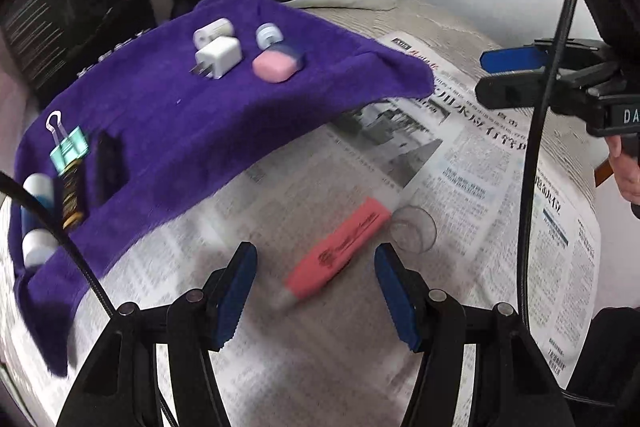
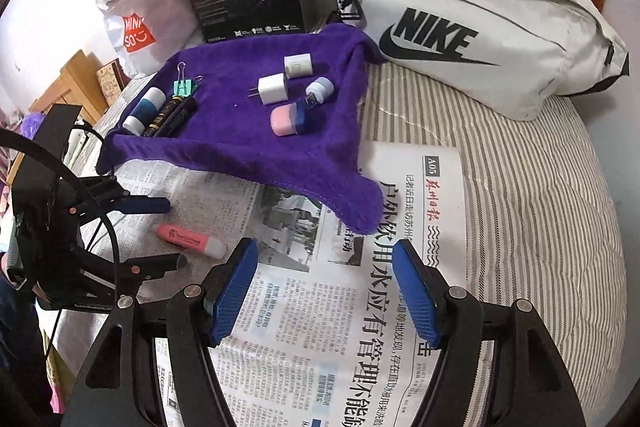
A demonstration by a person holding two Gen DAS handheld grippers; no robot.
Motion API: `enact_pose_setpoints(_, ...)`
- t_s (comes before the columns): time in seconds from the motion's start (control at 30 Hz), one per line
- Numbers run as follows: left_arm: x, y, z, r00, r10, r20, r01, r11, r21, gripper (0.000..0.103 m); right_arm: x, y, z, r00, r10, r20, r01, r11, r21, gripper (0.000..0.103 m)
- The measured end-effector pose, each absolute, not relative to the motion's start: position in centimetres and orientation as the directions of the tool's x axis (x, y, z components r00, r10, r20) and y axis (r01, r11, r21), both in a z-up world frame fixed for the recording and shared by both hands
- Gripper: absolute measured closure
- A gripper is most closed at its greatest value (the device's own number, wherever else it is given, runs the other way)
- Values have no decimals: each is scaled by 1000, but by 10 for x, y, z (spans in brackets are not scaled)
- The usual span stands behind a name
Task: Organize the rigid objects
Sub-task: 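Grasp the pink highlighter on the newspaper with the left tool and lift it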
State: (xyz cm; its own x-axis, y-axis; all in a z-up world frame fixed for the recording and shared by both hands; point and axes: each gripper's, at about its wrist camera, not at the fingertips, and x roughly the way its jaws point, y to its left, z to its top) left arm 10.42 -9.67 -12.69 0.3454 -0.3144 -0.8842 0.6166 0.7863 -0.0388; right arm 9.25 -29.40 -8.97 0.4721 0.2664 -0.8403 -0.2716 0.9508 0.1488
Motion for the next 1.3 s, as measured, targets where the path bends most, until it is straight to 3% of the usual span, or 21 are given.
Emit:
enact_pose_setpoints(0.03,105,-98,-127,347,-318,-882,621,783,-37,52,93,-295,-91,468,266,-843,-268,951,151,34)
enact_pose_setpoints(0.1,105,-100,-125,344,-330,-879,623,780,-49,72,94,-297,-94,460,261,-848,-261,953,152,34)
enact_pose_setpoints(0.2,109,-93,-124,333,-358,-872,579,808,-110,85,95,-297,-99,448,267,-854,-261,952,161,34)
enact_pose_setpoints(0.43,114,-62,-129,353,-359,-864,446,876,-182,85,97,-285,-103,431,281,-858,-292,943,161,34)
enact_pose_setpoints(0.87,105,-70,-127,424,-170,-890,409,912,21,86,89,-260,-114,382,321,-867,-355,917,183,34)
enact_pose_setpoints(1.13,94,-7,-126,430,-94,-898,244,970,16,86,76,-222,-117,364,362,-858,-445,877,181,34)
enact_pose_setpoints(1.3,85,11,-128,435,-109,-894,210,978,-17,86,70,-203,-125,374,385,-844,-490,854,172,34)
